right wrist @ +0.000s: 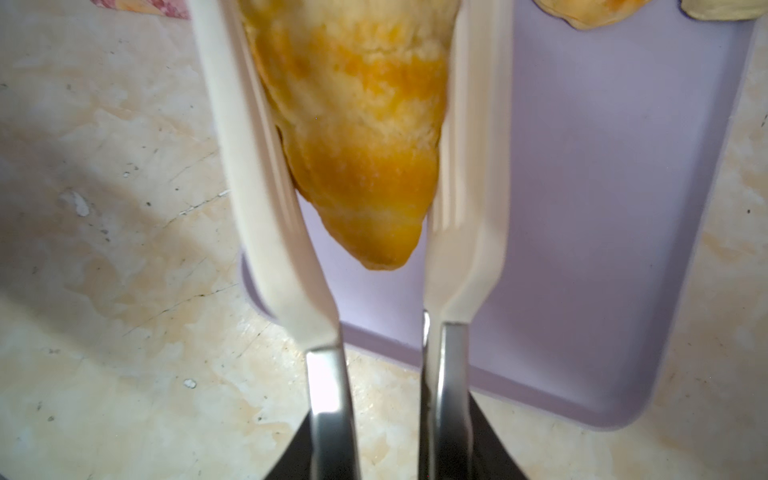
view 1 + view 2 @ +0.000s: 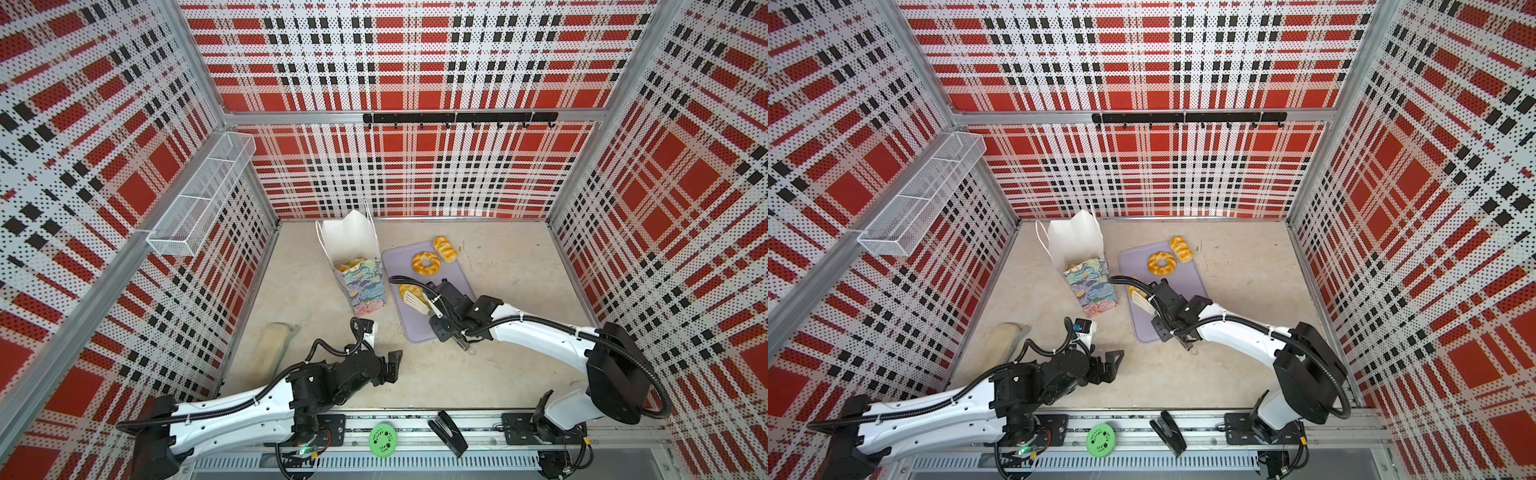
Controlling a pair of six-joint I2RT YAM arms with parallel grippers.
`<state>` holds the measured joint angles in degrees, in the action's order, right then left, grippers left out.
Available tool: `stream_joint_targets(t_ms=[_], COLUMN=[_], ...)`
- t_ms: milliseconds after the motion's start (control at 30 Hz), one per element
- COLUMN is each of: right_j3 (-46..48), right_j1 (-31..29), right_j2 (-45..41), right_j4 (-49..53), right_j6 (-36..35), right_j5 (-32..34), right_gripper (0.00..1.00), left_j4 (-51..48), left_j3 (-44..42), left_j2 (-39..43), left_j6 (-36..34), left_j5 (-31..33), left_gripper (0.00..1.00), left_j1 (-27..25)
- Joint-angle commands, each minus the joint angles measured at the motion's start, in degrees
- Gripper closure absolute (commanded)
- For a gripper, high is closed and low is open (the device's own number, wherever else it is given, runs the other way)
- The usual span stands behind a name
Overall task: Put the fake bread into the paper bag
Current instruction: 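Lift the croissant in the tongs and carry it toward the floral bag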
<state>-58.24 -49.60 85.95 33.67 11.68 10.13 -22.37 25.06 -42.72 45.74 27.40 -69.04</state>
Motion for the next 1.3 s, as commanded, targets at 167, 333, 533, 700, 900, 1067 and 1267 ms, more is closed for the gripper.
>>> stream_joint_targets(t_ms=[167,333,533,700,900,1067,1267], right_j3=[-1.7,-2.6,-3.6,-4.7,-6.6,-9.1,-12.3], right_j1=[-1.5,-1.5,-1.6,-1.6,-1.6,-1.6,-1.7], right_j2=[-6.7,-9.1,-11.6,-12.7,-13.5,-13.5,-13.2], right_j4=[-1.2,-0.6,-0.6,-0.3,-0.3,-0.1,-1.0], right_j6=[1.8,2.5,2.3,2.1,1.6,1.1,-0.1], right_j5=[1.2,0.7,0.7,0.6,-1.1,-1.9,-3.0], right_gripper=[0.63,0.63,0.62,0.62,0.63,0.63,0.64], left_j4=[-3.7,-6.6,-10.9,-13.1,-14.5,-15.5,-15.6], left_j3=[3.2,4.8,7.5,9.1,10.7,12.7,14.5], left_j2=[3.7,5.8,7.4,8.9,10.5,11.3,11.6], left_j6=[-1.8,-2.8,-4.2,-5.3,-7.0,-9.4,-12.0], left_j5=[5.1,6.7,8.6,8.9,6.8,4.0,-0.1], left_gripper=[0.01,0.01,0.01,0.0,0.0,0.0,0.01], left_j1=[-1.4,-1.4,-1.4,-0.5,1.9,5.3,9.8])
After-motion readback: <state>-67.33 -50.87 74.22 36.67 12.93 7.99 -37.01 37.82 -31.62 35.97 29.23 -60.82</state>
